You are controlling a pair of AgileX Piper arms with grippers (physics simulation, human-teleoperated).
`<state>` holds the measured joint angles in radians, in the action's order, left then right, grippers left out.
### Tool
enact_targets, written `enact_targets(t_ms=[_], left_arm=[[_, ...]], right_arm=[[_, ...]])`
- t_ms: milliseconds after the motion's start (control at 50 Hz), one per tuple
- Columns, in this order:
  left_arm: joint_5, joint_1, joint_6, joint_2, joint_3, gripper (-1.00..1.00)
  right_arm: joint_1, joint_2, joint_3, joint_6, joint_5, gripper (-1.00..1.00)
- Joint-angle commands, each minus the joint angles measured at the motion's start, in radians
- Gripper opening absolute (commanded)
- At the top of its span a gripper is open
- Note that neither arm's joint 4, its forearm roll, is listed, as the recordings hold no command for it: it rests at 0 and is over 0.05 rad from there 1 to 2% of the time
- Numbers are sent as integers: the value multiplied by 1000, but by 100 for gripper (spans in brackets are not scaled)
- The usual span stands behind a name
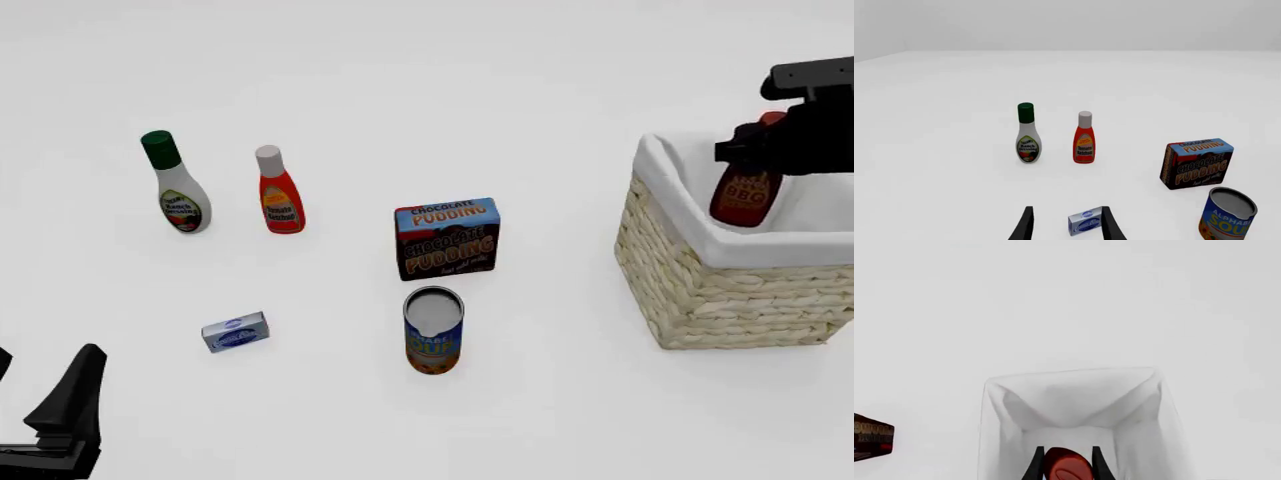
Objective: Pick the bbq sauce and place it in the basket.
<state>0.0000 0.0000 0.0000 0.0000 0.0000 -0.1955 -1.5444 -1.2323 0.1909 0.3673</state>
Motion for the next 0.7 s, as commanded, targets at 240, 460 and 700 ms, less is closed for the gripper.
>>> enact_targets(t_ms=[240,460,700], left_arm=[[0,0,0,0,0,100],[0,0,0,0,0,100],[0,0,0,0,0,100]], right_arm=[[-34,-76,27,-22,-70,-100],[-52,-108,34,-22,-94,-100],[-60,-139,40,-28,-117,-100]])
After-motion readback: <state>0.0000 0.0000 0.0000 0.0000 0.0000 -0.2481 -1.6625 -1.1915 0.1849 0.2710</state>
